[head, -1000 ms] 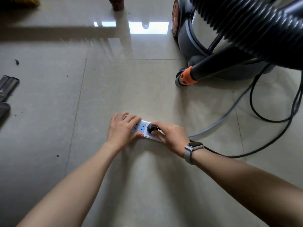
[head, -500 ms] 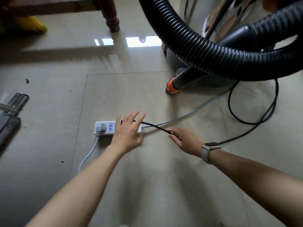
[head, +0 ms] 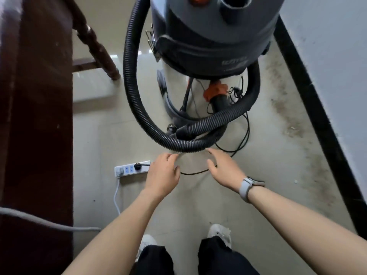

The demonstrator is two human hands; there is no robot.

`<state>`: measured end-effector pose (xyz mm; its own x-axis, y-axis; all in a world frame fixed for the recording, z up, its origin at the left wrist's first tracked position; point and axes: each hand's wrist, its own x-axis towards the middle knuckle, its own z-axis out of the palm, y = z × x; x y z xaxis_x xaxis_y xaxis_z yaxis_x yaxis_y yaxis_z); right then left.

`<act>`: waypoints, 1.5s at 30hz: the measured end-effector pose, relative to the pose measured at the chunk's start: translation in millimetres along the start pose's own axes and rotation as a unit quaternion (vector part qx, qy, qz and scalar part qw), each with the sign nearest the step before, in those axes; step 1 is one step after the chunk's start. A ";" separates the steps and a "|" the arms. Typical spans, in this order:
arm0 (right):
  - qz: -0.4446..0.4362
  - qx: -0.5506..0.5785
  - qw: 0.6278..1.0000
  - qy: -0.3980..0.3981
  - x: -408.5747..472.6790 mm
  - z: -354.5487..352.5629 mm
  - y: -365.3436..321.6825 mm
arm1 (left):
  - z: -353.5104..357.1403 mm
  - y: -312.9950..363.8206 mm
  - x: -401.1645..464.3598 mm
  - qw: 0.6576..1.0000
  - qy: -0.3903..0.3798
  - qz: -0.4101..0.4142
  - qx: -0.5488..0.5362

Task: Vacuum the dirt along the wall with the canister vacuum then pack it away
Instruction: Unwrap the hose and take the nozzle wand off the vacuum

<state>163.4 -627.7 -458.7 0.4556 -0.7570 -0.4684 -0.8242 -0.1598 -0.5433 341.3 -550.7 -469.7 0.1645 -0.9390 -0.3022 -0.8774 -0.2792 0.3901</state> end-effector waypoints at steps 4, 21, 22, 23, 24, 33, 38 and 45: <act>-0.004 -0.009 1.000 0.020 -30.8 -92.4 -29.4 | -78.7 66.9 6.6 0.999 0.013 0.000 -0.038; -0.095 -0.365 0.917 -0.128 96.9 -76.7 -41.1 | -61.2 11.3 64.1 0.995 -0.051 -0.076 -0.033; -0.096 -0.385 0.908 -0.137 101.4 -72.0 -38.2 | -57.7 7.9 66.4 0.995 -0.056 -0.072 -0.040; -0.109 -0.417 0.893 -0.132 103.9 -69.3 -36.5 | -55.3 4.9 67.8 0.994 -0.065 -0.069 -0.046; -0.119 -0.447 0.880 -0.107 105.2 -68.1 -35.9 | -53.6 1.6 69.0 0.994 -0.076 -0.062 -0.048; -0.088 -0.397 0.912 -0.056 112.1 -96.7 -37.5 | -76.8 -6.8 79.8 0.984 -0.109 -0.081 -0.112; -0.137 -0.342 0.927 -0.075 81.8 -138.8 -45.9 | -105.7 5.6 90.0 0.993 -0.083 -0.011 -0.088; -0.187 -0.280 0.941 -0.033 58.6 -196.0 -51.2 | -133.1 27.6 116.5 0.987 -0.145 0.020 -0.061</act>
<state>166.4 -788.0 -321.8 0.7531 -0.5439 -0.3702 -0.6425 -0.7291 -0.2357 396.2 -694.6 -378.4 -0.0219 -0.8576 -0.5138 -0.8164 -0.2813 0.5043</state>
